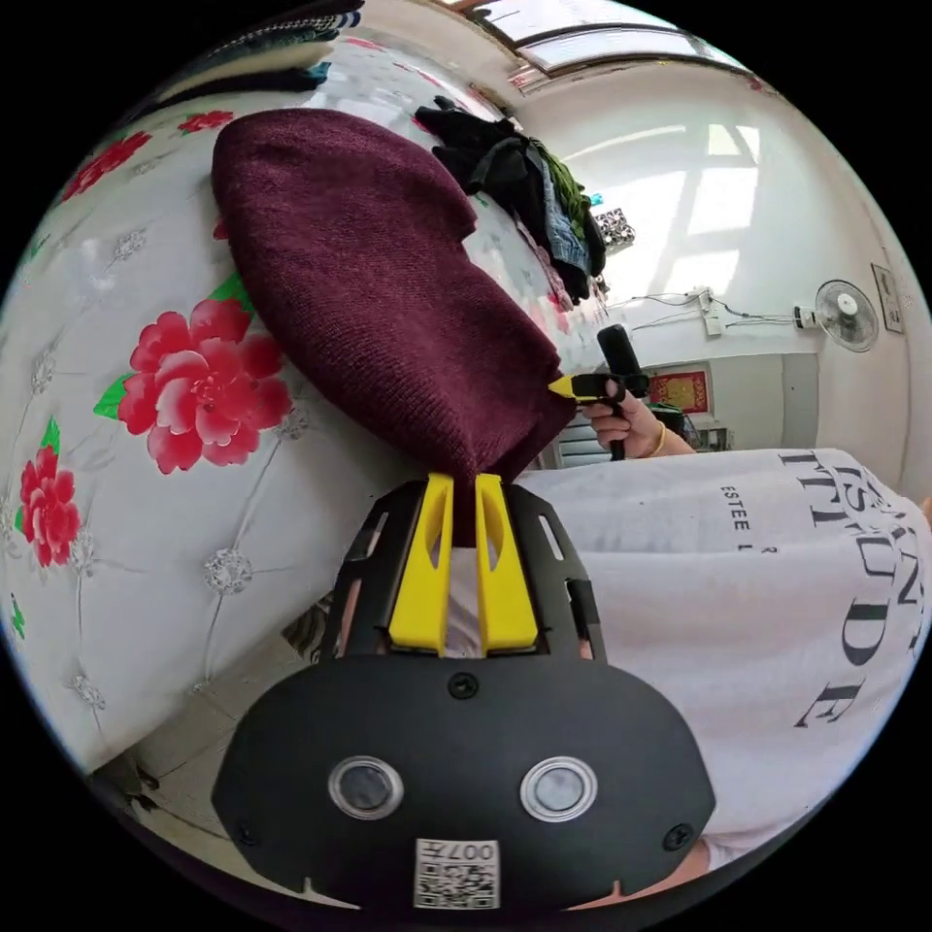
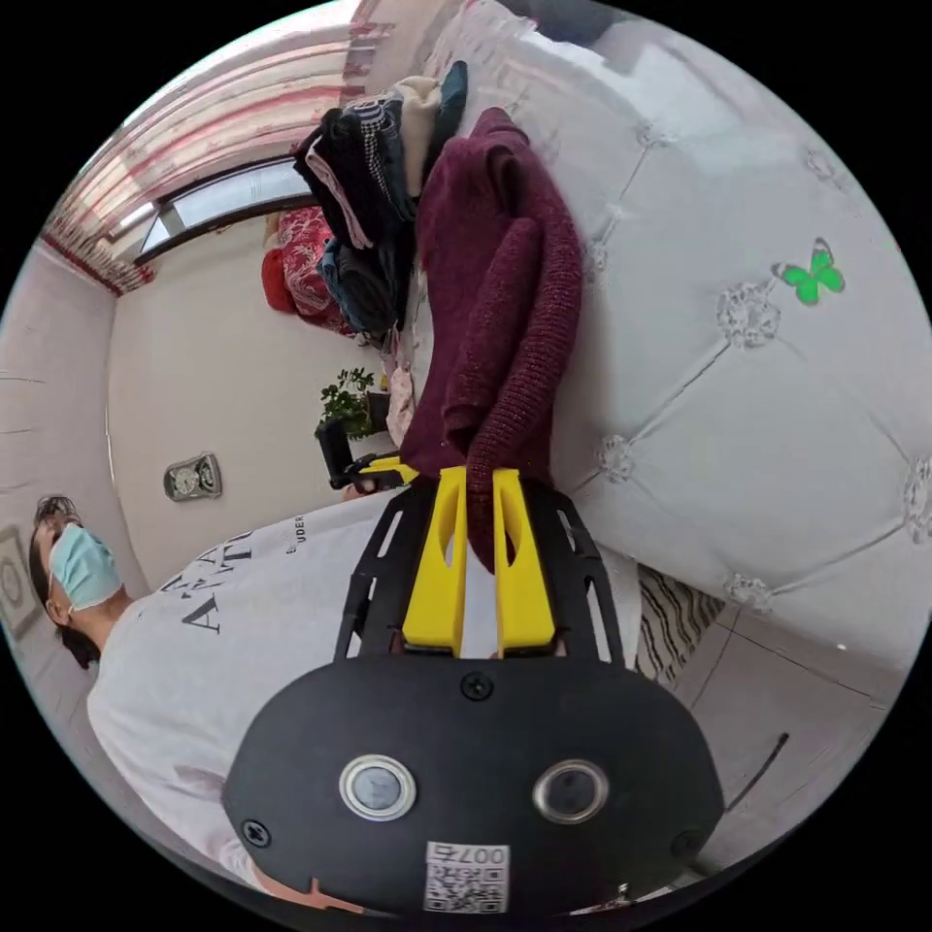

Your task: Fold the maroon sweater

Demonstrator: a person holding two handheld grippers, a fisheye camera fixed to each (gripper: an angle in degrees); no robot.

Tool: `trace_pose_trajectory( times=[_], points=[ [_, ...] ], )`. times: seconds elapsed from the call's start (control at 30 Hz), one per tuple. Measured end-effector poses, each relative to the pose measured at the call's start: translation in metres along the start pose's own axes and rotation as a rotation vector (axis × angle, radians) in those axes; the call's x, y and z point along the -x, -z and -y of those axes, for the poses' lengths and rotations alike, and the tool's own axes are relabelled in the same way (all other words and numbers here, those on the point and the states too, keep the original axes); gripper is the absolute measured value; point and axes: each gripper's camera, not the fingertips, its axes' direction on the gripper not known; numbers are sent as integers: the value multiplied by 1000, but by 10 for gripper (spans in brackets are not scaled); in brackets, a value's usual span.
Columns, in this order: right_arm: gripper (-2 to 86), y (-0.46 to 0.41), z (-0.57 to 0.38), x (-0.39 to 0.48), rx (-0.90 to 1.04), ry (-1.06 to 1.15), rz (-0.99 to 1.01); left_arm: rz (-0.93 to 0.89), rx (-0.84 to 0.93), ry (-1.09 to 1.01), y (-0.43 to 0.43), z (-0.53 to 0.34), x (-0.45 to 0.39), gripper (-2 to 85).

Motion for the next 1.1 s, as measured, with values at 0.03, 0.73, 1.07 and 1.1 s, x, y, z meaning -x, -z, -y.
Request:
trace_pose_trajectory(
  times=[0.03,0.73,1.07,1.1],
  points=[
    [51,9,-3,-1,-1,-18,78,-29,-27,16,10,-1,1,35],
    [142,51,179,84,-265,131,-261,15,-481,351,208,154,119,158],
    [121,-33,201,-5,-178,-41,-178,-28,-173,301,168,226,152,134],
    [115,-40,202,-6,-167,-50,-182,-52,-150,297,163,230,153,97]
  ],
)
